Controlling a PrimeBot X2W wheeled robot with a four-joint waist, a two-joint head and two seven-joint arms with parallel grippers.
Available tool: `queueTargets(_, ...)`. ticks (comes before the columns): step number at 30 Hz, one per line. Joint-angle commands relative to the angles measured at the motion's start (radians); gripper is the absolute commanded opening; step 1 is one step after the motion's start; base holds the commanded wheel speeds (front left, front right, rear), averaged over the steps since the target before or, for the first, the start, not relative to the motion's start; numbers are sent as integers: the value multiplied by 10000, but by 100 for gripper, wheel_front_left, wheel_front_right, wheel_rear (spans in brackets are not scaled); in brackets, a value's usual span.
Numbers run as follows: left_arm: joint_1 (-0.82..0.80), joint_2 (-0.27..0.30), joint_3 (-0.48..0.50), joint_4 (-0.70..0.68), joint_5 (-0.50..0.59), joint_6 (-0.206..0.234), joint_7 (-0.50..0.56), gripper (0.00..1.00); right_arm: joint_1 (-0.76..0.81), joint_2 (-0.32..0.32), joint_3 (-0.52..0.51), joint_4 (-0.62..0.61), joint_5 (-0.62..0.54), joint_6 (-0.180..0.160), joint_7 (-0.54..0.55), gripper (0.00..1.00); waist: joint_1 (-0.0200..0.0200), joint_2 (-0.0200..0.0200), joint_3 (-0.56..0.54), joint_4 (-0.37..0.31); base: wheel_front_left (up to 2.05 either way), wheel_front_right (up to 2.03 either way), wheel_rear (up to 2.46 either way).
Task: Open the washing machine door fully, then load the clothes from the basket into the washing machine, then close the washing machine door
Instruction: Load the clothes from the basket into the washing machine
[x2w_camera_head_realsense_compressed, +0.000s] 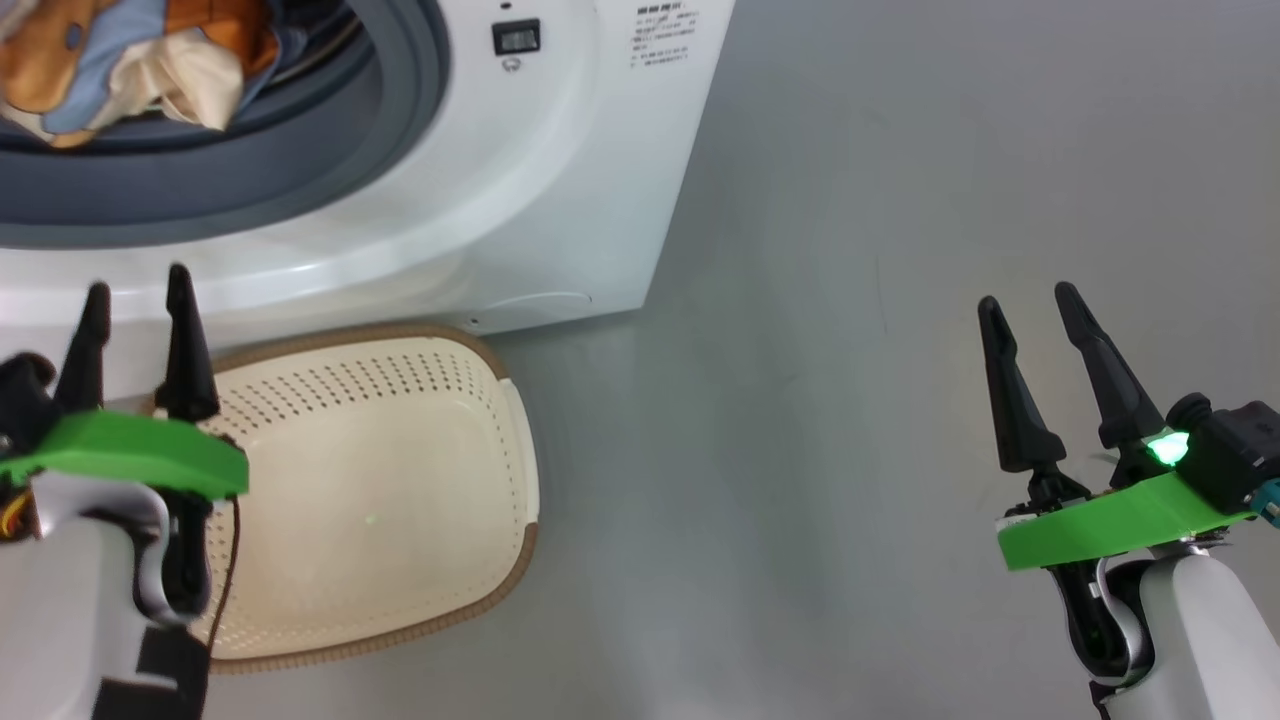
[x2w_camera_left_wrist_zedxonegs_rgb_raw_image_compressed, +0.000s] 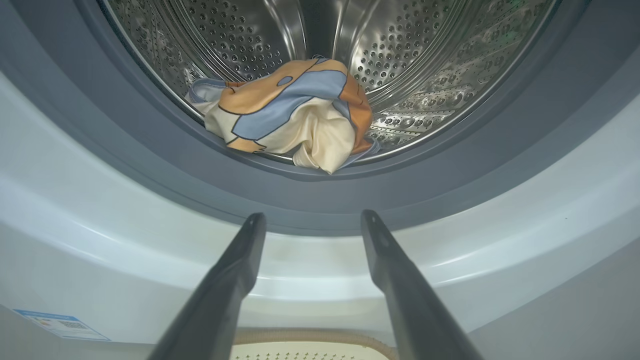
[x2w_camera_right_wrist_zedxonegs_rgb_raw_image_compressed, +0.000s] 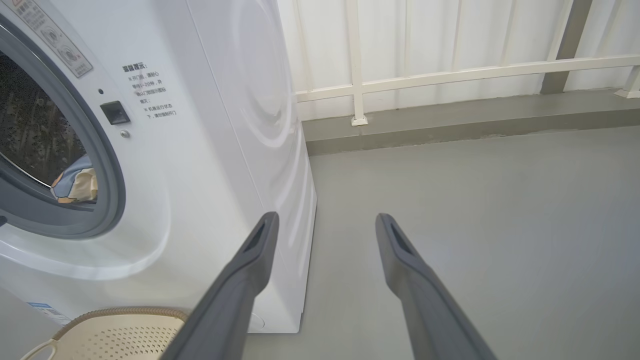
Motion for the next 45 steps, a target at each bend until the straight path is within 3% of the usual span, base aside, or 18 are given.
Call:
queueTargets(1, 175, 290, 315, -266, 143, -15, -53, 100, 229, -134, 105, -211, 3, 16, -48, 100, 0, 0, -292, 135, 0, 0, 0)
queueTargets(26, 4033, -398, 722, -2201, 912, -15, -53, 100, 2077, -468, -435, -105, 91, 16, -48, 100, 0, 0, -2529, 539, 0, 0, 0)
queueTargets(45, 5296, -713, 915, -3023, 1101, -15, -53, 100, 2950, -527, -809, -157, 80, 16, -48, 100, 0, 0, -3135, 723, 0, 0, 0)
